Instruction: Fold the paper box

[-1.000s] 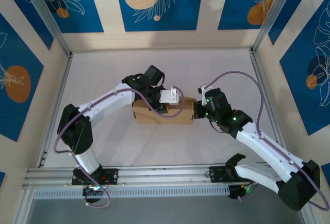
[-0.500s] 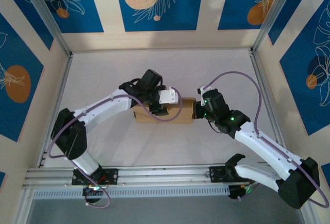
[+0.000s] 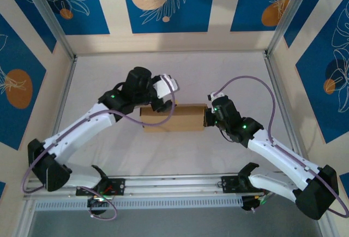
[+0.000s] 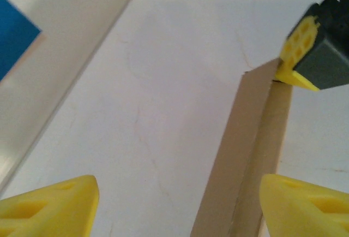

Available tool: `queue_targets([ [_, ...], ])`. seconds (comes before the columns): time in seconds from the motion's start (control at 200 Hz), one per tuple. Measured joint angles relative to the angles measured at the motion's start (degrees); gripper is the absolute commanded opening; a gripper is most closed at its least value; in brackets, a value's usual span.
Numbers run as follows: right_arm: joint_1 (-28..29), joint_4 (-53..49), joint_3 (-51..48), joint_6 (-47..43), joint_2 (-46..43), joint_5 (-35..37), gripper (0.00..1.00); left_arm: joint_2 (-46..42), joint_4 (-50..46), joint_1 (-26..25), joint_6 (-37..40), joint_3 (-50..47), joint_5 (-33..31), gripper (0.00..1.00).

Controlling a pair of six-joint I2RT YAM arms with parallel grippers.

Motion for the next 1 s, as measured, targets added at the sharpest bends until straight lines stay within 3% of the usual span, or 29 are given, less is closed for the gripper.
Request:
queue_targets([
  [0.14, 0.0, -0.2, 0.0, -0.1, -0.1, 0.0, 0.0, -8.3, -2.1, 2.1, -2.7, -1.3, -4.7, 0.7],
  [0.255, 0.0, -0.2, 0.0, -0.3, -0.2, 0.0, 0.0, -15.8, -5.5, 7.6, -2.6, -4.1, -6.6, 0.68],
  [0.42, 0.0, -0.2, 0.0, -0.9, -0.2, -0.1, 0.0, -21.8, -11.7, 11.8, 2.4, -11.3, -7.6, 0.7],
  [0.67, -0.1, -0.3, 0.0, -1.5, -0.4, -0.5, 0.0, -20.4, -17.8, 11.8, 10.6, -17.0, -7.8, 0.6],
  [1.0, -0.1, -0.3, -1.1, -1.5, -2.1, -1.2, 0.0, -15.4, -15.1, 11.8, 12.0, -17.8, -8.9, 0.46],
])
